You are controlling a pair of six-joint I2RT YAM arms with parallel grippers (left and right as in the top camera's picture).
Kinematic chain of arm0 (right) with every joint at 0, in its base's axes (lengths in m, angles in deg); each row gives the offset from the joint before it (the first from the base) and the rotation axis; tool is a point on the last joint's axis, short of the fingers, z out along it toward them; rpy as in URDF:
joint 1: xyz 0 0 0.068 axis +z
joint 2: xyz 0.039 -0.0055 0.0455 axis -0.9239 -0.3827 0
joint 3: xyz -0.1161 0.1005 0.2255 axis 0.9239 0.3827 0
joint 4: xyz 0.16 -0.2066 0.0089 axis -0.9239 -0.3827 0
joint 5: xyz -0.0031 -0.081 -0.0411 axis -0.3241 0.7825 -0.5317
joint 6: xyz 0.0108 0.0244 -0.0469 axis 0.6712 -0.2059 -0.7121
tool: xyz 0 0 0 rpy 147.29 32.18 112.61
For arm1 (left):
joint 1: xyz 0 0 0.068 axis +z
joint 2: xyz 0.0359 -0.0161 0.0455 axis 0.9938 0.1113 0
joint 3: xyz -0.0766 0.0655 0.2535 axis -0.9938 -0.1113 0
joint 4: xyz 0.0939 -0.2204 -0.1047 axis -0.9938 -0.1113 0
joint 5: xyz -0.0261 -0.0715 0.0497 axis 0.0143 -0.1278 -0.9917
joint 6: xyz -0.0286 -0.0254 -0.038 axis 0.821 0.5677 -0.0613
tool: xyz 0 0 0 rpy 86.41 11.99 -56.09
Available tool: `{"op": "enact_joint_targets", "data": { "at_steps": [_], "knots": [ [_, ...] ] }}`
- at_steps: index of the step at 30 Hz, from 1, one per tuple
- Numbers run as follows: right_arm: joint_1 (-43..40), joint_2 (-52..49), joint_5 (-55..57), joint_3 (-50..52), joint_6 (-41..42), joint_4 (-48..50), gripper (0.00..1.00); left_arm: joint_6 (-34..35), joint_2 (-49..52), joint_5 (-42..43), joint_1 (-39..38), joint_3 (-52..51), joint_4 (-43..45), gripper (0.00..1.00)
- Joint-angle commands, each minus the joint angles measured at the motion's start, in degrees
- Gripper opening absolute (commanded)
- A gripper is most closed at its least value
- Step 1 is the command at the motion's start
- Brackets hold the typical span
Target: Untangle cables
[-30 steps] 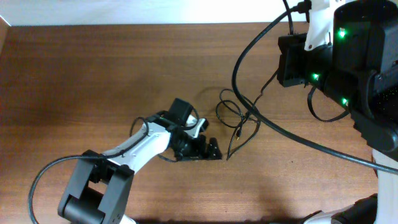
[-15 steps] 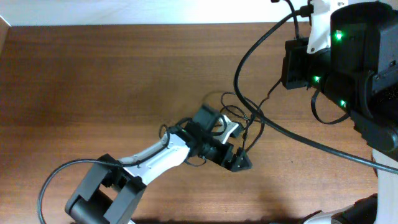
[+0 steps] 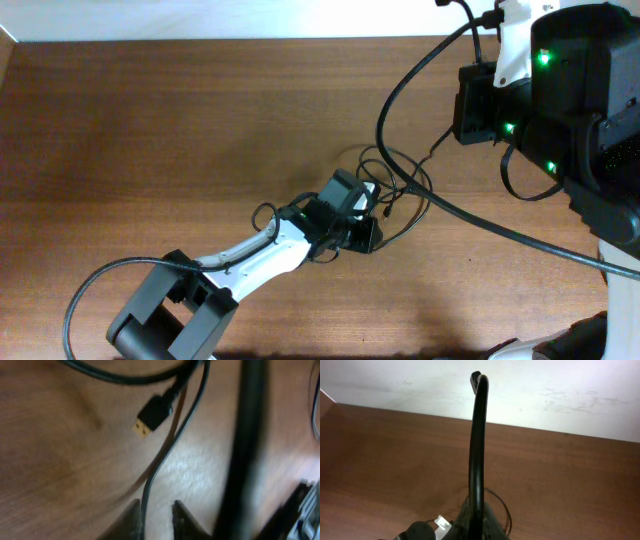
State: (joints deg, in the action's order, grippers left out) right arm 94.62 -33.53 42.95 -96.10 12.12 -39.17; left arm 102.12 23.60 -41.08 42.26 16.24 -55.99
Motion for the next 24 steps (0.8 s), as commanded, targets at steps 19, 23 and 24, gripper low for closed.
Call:
{"op": "enact_joint_targets", "data": {
  "at_steps": [19, 23, 24],
  "knots": [
    [-17.68, 0.02, 1.84, -1.03, 0.94, -1.11, 0.04, 17.51, 0.20, -32.30, 32.87, -0.20, -32.24, 0.00],
    [-24.06, 0.02, -3.54, -1.03, 0.92, -1.09, 0.04, 17.53, 0.20, -34.38, 34.05, -0.20, -32.39, 0.00],
    [-25.46, 0.02, -3.54, -1.03, 0.92, -1.03, 0.04, 17.53, 0.20, -36.54, 34.07, -0.20, -32.39, 0.00]
  ]
}}
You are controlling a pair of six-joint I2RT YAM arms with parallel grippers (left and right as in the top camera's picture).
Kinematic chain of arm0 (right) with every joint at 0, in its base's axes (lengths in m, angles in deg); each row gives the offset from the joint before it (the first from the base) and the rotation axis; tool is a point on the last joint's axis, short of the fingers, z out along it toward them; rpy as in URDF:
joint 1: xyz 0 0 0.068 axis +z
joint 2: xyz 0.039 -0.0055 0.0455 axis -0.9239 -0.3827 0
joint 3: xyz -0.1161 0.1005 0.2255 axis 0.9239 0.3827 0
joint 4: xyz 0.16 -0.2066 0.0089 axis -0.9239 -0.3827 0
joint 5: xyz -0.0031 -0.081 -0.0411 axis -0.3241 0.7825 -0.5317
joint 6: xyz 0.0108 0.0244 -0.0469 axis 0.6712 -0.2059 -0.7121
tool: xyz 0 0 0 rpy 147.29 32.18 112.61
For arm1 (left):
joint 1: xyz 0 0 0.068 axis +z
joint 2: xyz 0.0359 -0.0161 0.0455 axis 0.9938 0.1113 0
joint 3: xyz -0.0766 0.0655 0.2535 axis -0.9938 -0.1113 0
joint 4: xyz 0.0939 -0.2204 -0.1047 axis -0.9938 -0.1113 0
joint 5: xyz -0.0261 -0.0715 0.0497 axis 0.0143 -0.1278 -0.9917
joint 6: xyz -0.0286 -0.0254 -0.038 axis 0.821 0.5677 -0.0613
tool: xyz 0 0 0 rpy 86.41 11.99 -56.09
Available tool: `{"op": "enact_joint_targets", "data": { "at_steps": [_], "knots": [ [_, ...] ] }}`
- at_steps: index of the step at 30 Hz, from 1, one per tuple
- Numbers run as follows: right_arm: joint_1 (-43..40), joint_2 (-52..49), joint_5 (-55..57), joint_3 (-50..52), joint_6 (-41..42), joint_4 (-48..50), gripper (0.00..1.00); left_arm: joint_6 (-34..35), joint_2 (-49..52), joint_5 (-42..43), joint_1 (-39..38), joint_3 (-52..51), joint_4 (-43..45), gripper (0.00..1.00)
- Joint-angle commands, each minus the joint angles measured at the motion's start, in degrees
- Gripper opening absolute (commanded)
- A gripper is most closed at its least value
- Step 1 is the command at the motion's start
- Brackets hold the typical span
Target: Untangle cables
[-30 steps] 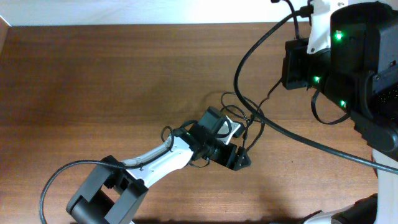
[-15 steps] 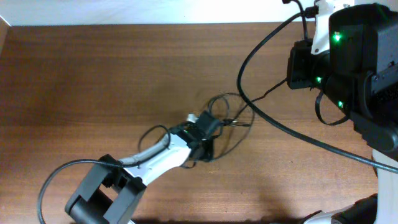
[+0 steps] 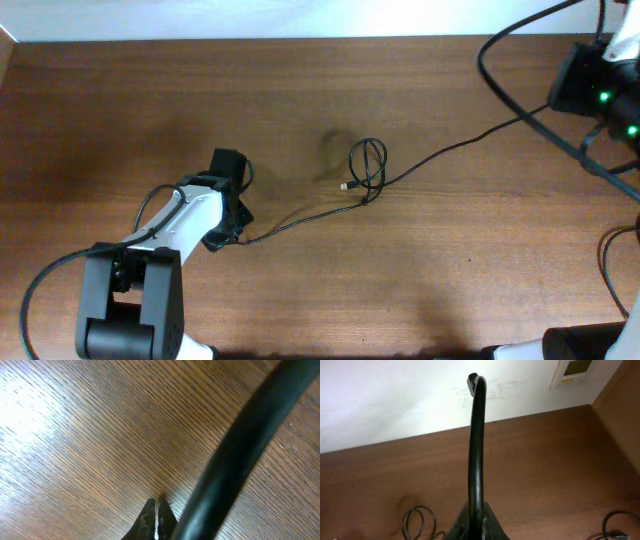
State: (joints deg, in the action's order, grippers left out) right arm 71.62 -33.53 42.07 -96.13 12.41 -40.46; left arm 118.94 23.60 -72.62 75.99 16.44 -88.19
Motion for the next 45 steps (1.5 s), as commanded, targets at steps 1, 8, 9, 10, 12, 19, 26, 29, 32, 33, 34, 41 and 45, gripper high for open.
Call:
{"op": "enact_joint_targets", "data": {
  "at_steps": [1, 8, 9, 10, 12, 19, 26, 29, 32, 33, 34, 41, 45],
  "knots": [
    [-4.15, 0.02, -2.69, -1.01, 0.63, 0.37, 0.04, 0.70, 0.20, -7.63, 0.35, -0.39, -0.20, 0.00],
    [-18.32, -0.15, -6.14, -0.98, 0.68, 3.02, 0.04, 0.72, 0.20, -14.45, 6.12, -0.39, 8.83, 0.00],
    [-19.85, -0.24, -6.27, -0.98, 0.66, 3.48, 0.04, 0.72, 0.20, -14.91, 8.02, -0.39, 9.55, 0.00],
    [-21.57, -0.44, -7.04, -0.98, 0.66, 3.78, 0.04, 0.72, 0.20, -15.78, 10.16, -0.39, 10.01, 0.00],
    [-25.07, -1.27, -9.99, -0.98, 0.66, 4.22, 0.04, 0.68, 0.20, -17.49, 14.75, -0.39, 10.40, 0.00],
    [-32.57, -5.05, -17.90, -0.98, 0.63, 3.93, 0.04, 0.72, 0.20, -17.29, 31.78, -0.39, 8.48, 0.00],
    [-42.88, -5.05, -17.90, -0.98, 0.68, 4.61, 0.04, 0.74, 0.20, -15.26, 43.28, -0.39, 9.11, 0.00],
    [-50.12, -5.18, -18.12, -0.96, 3.98, 4.63, 0.04, 0.96, 0.20, -15.19, 45.86, -0.39, 9.09, 0.00],
    [-56.04, -6.51, -27.71, -0.96, 4.72, 4.98, 0.04, 0.94, 0.20, -14.29, 46.56, -0.39, 9.25, 0.00],
    [-57.07, -7.32, -30.86, -0.96, 4.70, 4.96, 0.04, 0.94, 0.20, -13.49, 46.53, -0.39, 9.46, 0.00],
    [-57.11, -8.26, -32.92, -0.96, 4.48, 4.96, 0.04, 0.92, 0.20, -12.46, 46.38, -0.39, 9.55, 0.00],
    [-54.29, -9.77, -33.33, -0.96, 1.46, 4.79, 0.04, -18.93, 0.20, 5.73, 35.63, -0.39, 17.70, 0.00],
    [-54.27, -10.08, -38.32, -0.96, -1.44, 7.39, 0.04, -23.37, 0.20, 5.73, 25.27, -0.37, 20.15, 0.00]
  ]
}}
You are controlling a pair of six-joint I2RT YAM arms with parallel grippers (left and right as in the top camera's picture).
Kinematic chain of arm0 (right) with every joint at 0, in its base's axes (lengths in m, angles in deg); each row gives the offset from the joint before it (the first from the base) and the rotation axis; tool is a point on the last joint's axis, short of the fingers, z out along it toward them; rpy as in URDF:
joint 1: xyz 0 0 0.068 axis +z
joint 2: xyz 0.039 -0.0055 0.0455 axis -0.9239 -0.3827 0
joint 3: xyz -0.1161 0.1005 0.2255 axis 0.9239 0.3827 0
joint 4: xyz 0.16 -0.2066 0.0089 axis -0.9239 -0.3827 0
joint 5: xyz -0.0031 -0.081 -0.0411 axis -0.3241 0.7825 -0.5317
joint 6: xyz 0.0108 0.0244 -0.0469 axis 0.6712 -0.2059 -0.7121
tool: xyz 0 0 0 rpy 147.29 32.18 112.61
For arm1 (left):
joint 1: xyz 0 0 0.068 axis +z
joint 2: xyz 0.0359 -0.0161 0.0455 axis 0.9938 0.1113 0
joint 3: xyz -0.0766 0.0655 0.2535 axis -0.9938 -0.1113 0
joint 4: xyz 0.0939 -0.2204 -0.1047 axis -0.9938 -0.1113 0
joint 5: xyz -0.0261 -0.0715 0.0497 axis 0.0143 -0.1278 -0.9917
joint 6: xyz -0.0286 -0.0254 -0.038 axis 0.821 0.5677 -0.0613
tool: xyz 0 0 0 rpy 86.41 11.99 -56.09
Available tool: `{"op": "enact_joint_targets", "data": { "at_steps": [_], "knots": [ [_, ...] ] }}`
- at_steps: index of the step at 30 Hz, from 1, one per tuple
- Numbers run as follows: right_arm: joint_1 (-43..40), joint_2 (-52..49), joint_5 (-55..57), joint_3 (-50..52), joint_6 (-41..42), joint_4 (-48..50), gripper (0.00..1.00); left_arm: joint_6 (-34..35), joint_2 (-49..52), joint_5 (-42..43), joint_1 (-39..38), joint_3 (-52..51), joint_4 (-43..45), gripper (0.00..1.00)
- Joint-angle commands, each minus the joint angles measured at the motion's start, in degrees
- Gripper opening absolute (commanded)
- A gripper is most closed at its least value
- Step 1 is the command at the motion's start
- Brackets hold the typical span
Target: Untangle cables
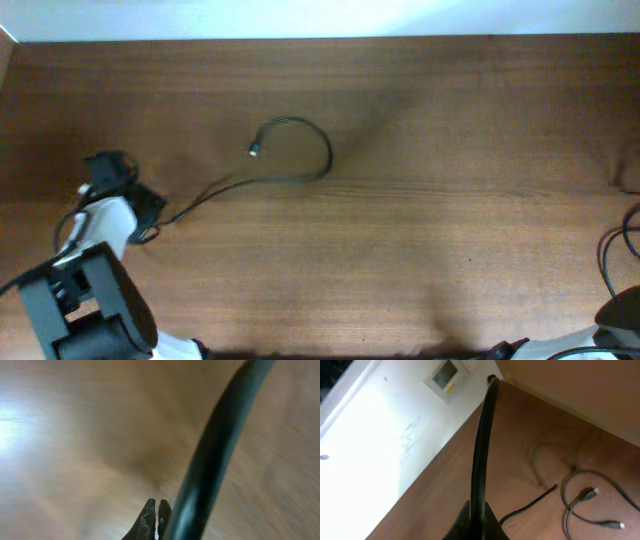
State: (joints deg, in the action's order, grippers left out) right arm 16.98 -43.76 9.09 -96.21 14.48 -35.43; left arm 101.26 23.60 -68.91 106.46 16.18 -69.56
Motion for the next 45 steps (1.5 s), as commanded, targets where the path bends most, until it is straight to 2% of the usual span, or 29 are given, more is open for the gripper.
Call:
{"op": "enact_joint_targets", "data": {
  "at_steps": [1, 7, 16, 20, 27, 32, 33, 34, 36, 37, 42, 45],
  "knots": [
    [0.37, 0.15, -7.02, -0.87, -4.31, 3.80, 0.04, -5.92, 0.20, 2.03, -6.91, -0.11, 1.88, 0.00],
    [0.37, -1.18, -8.87, -0.85, -8.20, 8.37, 0.04, -6.40, 0.20, 2.08, -15.13, -0.11, 1.14, 0.00],
    [0.66, -14.23, -8.44, -0.85, -11.74, 6.86, 0.04, -7.65, 0.20, 2.25, -25.68, -0.13, 0.22, 0.00],
    [4.72, -20.59, -2.49, -0.85, -14.21, 5.66, 0.04, -7.61, 0.20, 2.03, -30.25, -0.13, 0.66, 0.00],
    [15.17, -31.76, 9.57, -0.74, -15.78, 3.98, 0.04, -7.61, 0.20, 2.05, -31.06, -0.13, 0.72, 0.00],
    [18.53, -38.42, 14.49, -0.39, -15.89, 2.29, 0.04, -7.61, 0.20, 2.05, -31.06, -0.13, 0.72, 0.00],
    [18.64, -38.95, 14.49, -0.26, -15.89, 2.05, 0.13, -7.58, 0.20, 2.03, -31.06, -0.13, 0.72, 0.00],
    [18.75, -39.56, 14.53, -0.11, -15.93, 1.73, 0.45, -7.61, 0.20, 2.05, -31.06, -0.13, 0.72, 0.00],
    [18.67, -39.65, 14.47, 0.11, -15.91, 1.75, 0.75, -7.61, 0.20, 2.05, -31.06, -0.13, 0.70, 0.00],
    [18.62, -39.63, 14.47, 0.09, -15.91, 1.68, 0.85, -7.61, 0.20, 2.05, -31.06, -0.13, 0.70, 0.00],
    [18.64, -37.05, 10.56, -0.33, -15.89, -0.17, 0.99, -7.61, 0.20, 2.05, -31.06, -0.13, -0.44, 0.00],
    [18.64, -30.84, 10.14, -1.68, -15.56, -1.57, 1.00, -7.61, 0.20, 2.05, -31.06, -0.13, -1.66, 0.00]
  ]
}}
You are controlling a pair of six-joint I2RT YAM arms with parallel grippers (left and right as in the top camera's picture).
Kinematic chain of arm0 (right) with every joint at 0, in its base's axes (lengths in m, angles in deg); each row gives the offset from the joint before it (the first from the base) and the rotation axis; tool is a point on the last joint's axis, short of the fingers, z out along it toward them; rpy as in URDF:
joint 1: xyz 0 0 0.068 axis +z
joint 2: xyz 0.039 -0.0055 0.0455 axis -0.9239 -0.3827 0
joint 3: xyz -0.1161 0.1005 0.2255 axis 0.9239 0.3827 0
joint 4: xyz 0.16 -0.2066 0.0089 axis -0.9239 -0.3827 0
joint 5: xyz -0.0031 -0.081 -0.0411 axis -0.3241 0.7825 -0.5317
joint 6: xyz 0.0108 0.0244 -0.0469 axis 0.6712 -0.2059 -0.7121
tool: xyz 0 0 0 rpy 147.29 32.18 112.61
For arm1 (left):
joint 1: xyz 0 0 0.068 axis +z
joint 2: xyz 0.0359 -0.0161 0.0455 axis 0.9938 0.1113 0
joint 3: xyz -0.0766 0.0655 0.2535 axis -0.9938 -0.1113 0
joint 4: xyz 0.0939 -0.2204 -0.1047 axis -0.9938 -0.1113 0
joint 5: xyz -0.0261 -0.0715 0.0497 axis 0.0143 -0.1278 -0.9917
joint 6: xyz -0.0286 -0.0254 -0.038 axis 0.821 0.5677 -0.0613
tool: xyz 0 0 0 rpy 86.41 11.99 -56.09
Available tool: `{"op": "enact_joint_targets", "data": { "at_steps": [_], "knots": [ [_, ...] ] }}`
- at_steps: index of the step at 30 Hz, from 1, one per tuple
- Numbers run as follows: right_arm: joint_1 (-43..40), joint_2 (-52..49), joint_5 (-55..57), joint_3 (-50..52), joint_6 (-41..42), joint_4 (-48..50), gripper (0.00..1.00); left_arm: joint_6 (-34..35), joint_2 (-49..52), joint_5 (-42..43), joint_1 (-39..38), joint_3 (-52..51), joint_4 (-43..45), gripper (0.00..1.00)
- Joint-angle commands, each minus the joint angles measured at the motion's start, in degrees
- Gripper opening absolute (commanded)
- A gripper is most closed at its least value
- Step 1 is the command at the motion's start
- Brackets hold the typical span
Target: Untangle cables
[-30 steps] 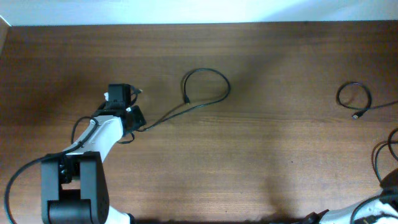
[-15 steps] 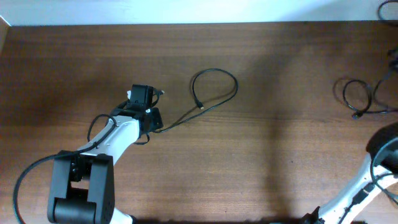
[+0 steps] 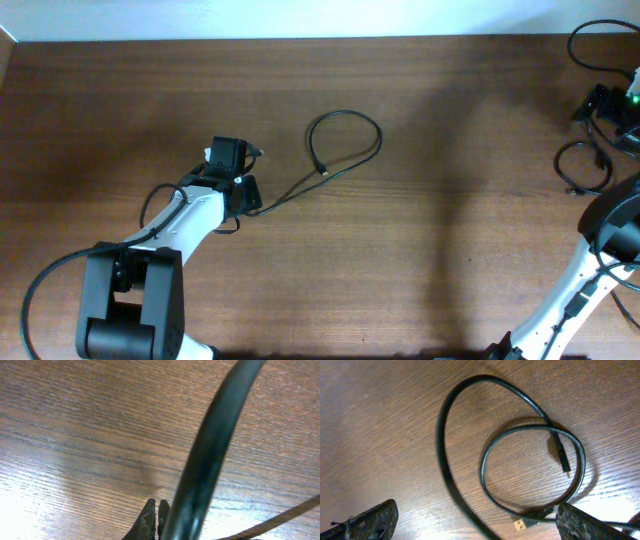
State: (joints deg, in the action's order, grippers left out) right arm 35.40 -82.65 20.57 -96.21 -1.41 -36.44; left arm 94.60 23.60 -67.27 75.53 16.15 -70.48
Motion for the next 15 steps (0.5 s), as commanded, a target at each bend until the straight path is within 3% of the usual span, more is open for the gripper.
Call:
{"op": "enact_joint_targets", "data": {
  "at_steps": [1, 7, 10, 11, 13, 14, 15],
  "knots": [
    [0.22, 11.26, -1.81, -1.84, 0.46, -0.59, 1.00, -0.94, 0.20, 0.42, -0.13, -0.11, -0.74, 0.00],
    [0.28, 29.46, -10.01, -1.84, 0.22, -5.33, 0.99, -0.92, 0.20, 6.14, -0.13, -0.11, -0.74, 0.00],
    [0.50, 33.62, -18.01, -1.84, 1.95, -13.97, 0.99, -0.92, 0.20, 11.02, -0.13, -0.11, -0.79, 0.04],
    [1.05, 33.62, -18.03, -1.75, 1.95, -14.75, 0.99, -0.92, 0.20, 13.03, -0.13, -0.11, -0.79, 0.20],
    [3.78, 33.59, -17.99, -1.40, 1.51, -14.73, 0.99, -0.92, 0.20, 18.14, -0.13, -0.11, -0.79, 0.38],
    [5.97, 33.62, -17.86, -1.40, 0.09, -14.75, 0.99, -0.92, 0.20, 19.65, -0.13, -0.11, -0.81, 0.63],
    [9.29, 33.59, -16.00, -1.40, 0.02, -14.75, 0.99, -0.92, 0.20, 21.18, -0.13, -0.11, -1.25, 0.94]
  ]
}}
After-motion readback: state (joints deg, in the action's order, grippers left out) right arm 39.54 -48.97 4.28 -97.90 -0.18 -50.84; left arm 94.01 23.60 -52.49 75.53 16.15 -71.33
